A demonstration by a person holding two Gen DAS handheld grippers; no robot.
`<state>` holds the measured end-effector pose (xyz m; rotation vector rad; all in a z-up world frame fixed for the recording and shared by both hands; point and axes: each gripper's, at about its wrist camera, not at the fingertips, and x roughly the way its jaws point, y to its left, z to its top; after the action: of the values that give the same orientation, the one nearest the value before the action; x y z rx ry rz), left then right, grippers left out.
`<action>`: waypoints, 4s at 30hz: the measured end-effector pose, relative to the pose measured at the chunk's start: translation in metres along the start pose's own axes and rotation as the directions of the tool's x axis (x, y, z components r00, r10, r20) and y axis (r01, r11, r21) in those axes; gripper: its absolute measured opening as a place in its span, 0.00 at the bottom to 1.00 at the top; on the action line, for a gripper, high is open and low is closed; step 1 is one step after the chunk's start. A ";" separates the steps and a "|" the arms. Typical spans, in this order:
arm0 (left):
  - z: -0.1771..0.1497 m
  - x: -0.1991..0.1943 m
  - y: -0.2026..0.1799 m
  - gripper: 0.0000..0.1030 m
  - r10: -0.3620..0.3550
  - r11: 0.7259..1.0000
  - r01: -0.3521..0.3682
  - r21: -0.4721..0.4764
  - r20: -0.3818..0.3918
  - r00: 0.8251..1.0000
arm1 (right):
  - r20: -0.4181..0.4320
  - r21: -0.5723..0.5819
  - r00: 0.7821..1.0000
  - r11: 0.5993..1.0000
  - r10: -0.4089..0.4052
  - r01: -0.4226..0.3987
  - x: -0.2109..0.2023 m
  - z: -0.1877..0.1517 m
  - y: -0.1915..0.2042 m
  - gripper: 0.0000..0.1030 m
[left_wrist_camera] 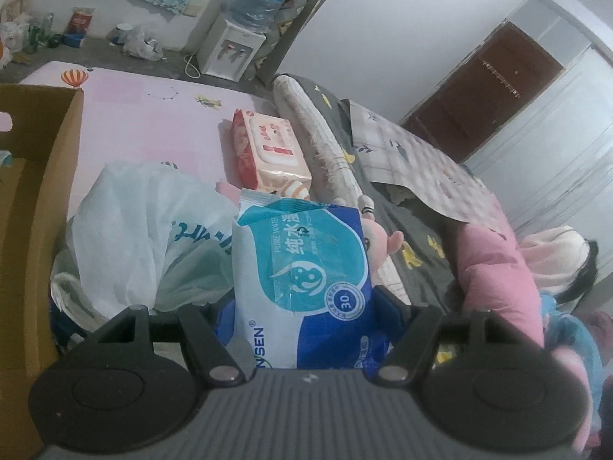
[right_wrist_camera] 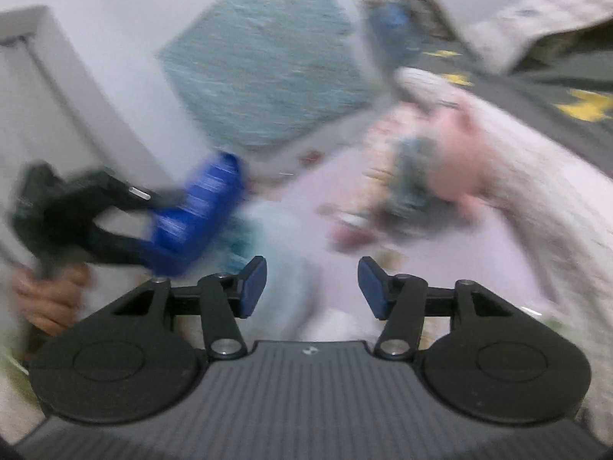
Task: Organize soft objects
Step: 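Lift the wipes pack with the left tool while the right tool moves in to grip it, then carry the wipes pack into the cardboard box with both tools, then open both tools and withdraw them from the box toward the bed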
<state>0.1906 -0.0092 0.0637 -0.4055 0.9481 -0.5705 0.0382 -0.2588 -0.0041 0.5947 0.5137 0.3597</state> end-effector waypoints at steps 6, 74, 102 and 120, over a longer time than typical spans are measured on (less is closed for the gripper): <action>-0.006 -0.016 0.010 0.63 -0.079 0.996 0.082 -0.036 0.059 0.995 | -0.019 0.244 0.972 0.944 0.234 -0.223 0.050 0.023 -0.004 0.52; -0.106 -0.012 -0.018 0.33 0.108 0.953 -0.166 0.254 0.227 0.968 | -0.217 0.109 0.973 0.992 0.081 -0.058 0.062 0.070 0.035 0.53; 0.022 -0.073 0.202 0.31 0.283 0.878 -0.221 -0.424 0.088 0.955 | -0.566 -0.299 0.824 0.940 -0.038 -0.162 0.378 0.077 0.269 0.50; 0.041 -0.019 0.267 0.47 0.241 0.766 -0.226 -0.602 -0.058 0.969 | -0.515 -0.483 0.830 0.873 -0.215 -0.073 0.448 0.059 0.257 0.50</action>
<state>0.2901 0.2143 -0.0516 -0.8539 1.1334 -0.0107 0.3910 0.1204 0.0371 -0.0429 0.9708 0.5729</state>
